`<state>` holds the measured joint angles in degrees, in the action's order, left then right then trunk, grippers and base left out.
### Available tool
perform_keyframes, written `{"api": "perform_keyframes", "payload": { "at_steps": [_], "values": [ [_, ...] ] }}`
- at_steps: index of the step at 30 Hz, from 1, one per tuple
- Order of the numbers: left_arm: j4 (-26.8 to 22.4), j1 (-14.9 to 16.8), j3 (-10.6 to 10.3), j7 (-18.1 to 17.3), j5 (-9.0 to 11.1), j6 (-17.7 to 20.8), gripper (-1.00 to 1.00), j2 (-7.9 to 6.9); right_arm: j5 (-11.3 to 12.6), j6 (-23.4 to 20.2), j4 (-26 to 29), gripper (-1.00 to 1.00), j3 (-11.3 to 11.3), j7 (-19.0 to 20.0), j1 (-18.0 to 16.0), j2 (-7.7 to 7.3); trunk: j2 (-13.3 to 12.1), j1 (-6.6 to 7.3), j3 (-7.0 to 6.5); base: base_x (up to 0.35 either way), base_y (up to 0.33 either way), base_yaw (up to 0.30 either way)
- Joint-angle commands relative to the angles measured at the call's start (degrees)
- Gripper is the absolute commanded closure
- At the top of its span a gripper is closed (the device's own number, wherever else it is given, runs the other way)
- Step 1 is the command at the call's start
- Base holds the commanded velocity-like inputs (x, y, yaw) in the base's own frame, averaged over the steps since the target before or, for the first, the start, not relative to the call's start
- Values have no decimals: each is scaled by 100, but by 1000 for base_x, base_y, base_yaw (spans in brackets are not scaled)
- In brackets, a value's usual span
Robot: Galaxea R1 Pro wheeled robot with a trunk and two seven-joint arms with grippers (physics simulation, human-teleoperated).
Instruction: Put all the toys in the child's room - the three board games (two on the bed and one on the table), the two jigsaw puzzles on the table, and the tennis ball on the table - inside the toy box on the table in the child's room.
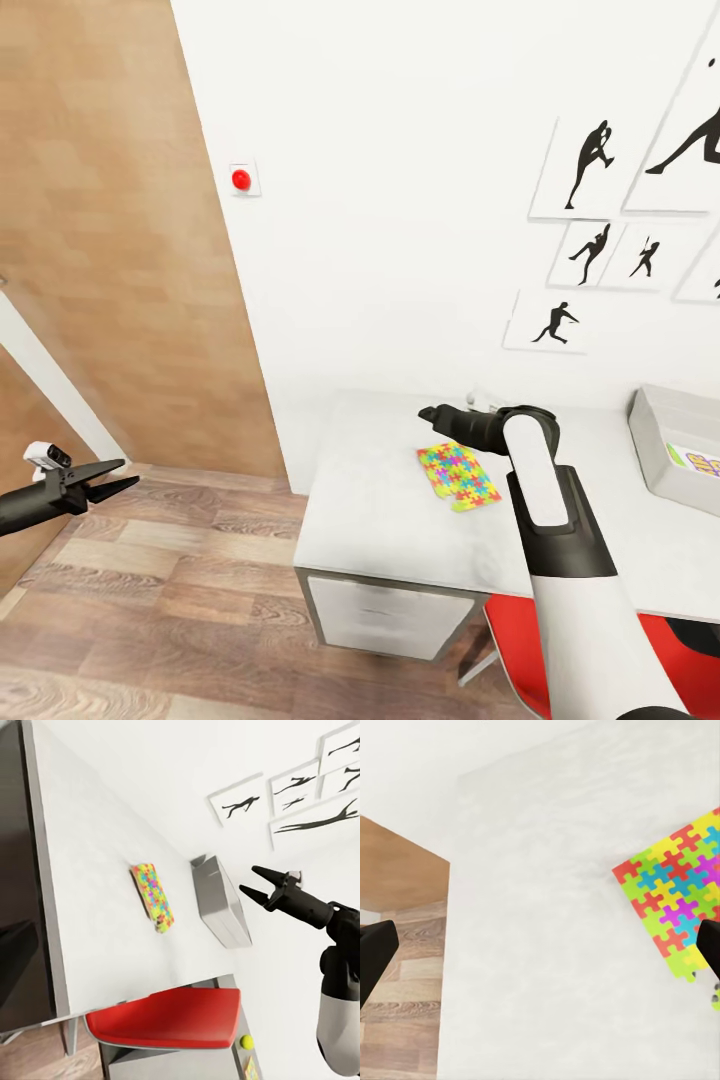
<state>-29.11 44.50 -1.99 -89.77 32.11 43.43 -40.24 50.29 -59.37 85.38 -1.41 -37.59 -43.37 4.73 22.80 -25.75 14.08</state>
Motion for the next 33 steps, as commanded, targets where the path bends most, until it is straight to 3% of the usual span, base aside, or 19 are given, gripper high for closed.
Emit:
{"api": "perform_keyframes", "payload": {
  "at_steps": [1,12,33],
  "values": [
    [2,6,-21,-23,14,61,-100,-10,50,-13,5,-100,1,-63,-6,1,12,-4,12,0,12,0],
    [2,6,-26,-23,14,61,-100,-47,65,-7,-44,-100,21,-289,-5,1,12,-4,49,11,68,-26],
    [2,6,-30,-23,14,55,-100,-51,61,-47,-87,-100,188,-343,-5,-44,12,-4,207,5,5,-129]
  ]
}}
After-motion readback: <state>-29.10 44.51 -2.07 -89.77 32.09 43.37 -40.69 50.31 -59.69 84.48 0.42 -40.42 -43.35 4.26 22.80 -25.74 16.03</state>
